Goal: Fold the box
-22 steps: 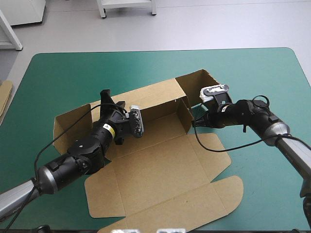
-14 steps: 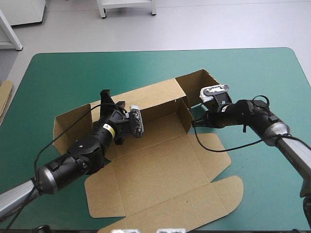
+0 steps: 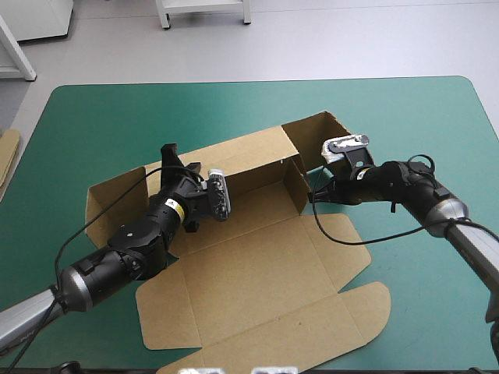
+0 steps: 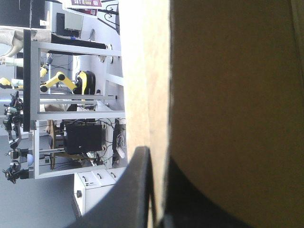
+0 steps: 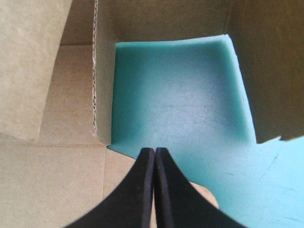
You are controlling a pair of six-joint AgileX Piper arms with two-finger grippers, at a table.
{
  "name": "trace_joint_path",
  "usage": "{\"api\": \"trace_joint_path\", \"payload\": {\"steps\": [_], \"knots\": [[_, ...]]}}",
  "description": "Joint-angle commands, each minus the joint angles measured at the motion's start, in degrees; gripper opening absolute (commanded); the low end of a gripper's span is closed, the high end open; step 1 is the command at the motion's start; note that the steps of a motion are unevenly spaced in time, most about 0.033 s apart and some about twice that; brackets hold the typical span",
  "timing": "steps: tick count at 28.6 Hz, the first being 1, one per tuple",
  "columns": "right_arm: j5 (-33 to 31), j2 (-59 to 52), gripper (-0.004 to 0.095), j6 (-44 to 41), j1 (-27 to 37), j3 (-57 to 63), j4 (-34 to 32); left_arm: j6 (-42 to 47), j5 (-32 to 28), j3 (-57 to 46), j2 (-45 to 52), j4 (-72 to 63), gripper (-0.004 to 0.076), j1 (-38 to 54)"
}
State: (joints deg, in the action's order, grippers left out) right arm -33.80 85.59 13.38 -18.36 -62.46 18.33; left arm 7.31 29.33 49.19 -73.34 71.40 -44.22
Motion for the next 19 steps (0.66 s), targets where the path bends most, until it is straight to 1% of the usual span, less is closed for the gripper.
{"api": "trace_joint_path", "payload": {"steps": [1, 7, 11, 15, 19], "knots": [[3.96, -6.13, -0.0001, -0.1, 0.06, 0.68, 0.75, 1.37, 4.21, 0.38, 0.67, -3.37, -0.0008, -0.06], [4.7, -7.06, -0.0001, -0.1, 0.06, 1.71, 0.65, 1.37, 4.1, 0.38, 0.67, -3.63, -0.0008, -0.06], [4.85, -5.68, -0.0001, -0.1, 0.06, 1.71, 0.28, 1.37, 3.97, 0.38, 0.67, -3.63, -0.0008, -0.06], [5.28, -3.0, -0.0001, 0.28, 0.06, 1.71, 1.39, 1.45, 4.12, 0.38, 0.67, -3.63, -0.0008, -0.06], [6.01, -2.63, -0.0001, 1.05, 0.06, 1.71, 2.45, 1.45, 4.58, 0.38, 0.67, -3.63, -0.0008, -0.06]]}}
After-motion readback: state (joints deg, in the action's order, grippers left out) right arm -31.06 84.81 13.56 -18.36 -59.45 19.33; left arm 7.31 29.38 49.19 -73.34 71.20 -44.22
